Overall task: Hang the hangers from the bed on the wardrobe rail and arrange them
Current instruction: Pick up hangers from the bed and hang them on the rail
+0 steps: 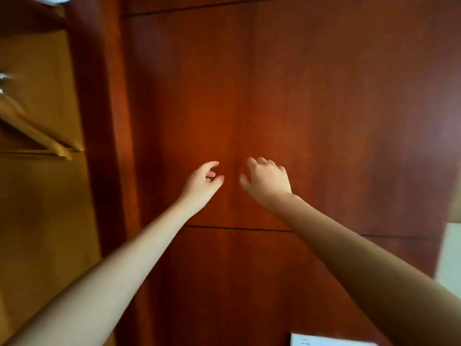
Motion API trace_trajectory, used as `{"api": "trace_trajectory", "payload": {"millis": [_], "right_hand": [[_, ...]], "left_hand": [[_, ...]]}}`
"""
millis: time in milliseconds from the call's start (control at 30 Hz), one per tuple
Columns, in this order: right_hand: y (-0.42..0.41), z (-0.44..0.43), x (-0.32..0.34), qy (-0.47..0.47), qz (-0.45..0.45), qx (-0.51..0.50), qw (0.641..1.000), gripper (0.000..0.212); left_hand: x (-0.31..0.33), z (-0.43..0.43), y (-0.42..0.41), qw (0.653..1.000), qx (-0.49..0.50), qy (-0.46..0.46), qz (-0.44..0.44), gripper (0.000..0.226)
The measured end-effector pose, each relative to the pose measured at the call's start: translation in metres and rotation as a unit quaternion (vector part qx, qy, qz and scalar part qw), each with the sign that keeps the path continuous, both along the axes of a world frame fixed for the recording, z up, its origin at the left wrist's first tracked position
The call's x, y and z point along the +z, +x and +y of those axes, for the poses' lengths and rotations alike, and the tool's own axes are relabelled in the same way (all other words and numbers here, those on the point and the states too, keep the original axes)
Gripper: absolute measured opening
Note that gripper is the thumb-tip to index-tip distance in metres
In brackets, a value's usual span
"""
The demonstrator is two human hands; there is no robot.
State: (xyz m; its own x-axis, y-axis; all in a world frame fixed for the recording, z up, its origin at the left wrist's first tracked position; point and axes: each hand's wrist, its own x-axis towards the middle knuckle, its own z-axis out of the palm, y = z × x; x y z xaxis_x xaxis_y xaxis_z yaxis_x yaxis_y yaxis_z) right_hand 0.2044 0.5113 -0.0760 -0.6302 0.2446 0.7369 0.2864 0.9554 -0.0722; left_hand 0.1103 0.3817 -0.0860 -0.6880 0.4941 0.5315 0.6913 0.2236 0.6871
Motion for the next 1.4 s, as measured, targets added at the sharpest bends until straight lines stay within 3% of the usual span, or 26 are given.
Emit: {"api": "trace_trajectory", "payload": {"millis": [167, 433, 867, 1000, 1167, 1400], "right_hand": [[0.139, 0.103, 0.005, -0.005, 0.0, -0.153, 0.988, 0.036], [0.396, 0.221, -0.011, -0.032, -0.005, -0.345, 0.938, 0.039], [0.684, 0.272, -0.095, -0.117, -0.007, -0.54, 0.834, 0.034], [0.747, 0.267, -0.126, -0.143, -0.013, -0.603, 0.785, 0.034], [0.814, 0.246, -0.165, -0.181, -0.004, -0.692, 0.699, 0.035], [0.863, 0.217, -0.245, -0.292, 0.032, -0.757, 0.583, 0.032]], "left_hand": [[0.004, 0.133, 0.11, 0.988, -0.155, 0.013, -0.009, 0.046], [-0.019, 0.311, 0.342, 0.922, -0.385, -0.031, -0.023, 0.051], [-0.093, 0.438, 0.618, 0.802, -0.584, -0.123, -0.017, 0.055], [-0.121, 0.458, 0.692, 0.754, -0.641, -0.145, -0.008, 0.055], [-0.164, 0.475, 0.767, 0.678, -0.714, -0.178, 0.009, 0.053], [-0.249, 0.483, 0.82, 0.589, -0.764, -0.262, -0.009, 0.051]]}}
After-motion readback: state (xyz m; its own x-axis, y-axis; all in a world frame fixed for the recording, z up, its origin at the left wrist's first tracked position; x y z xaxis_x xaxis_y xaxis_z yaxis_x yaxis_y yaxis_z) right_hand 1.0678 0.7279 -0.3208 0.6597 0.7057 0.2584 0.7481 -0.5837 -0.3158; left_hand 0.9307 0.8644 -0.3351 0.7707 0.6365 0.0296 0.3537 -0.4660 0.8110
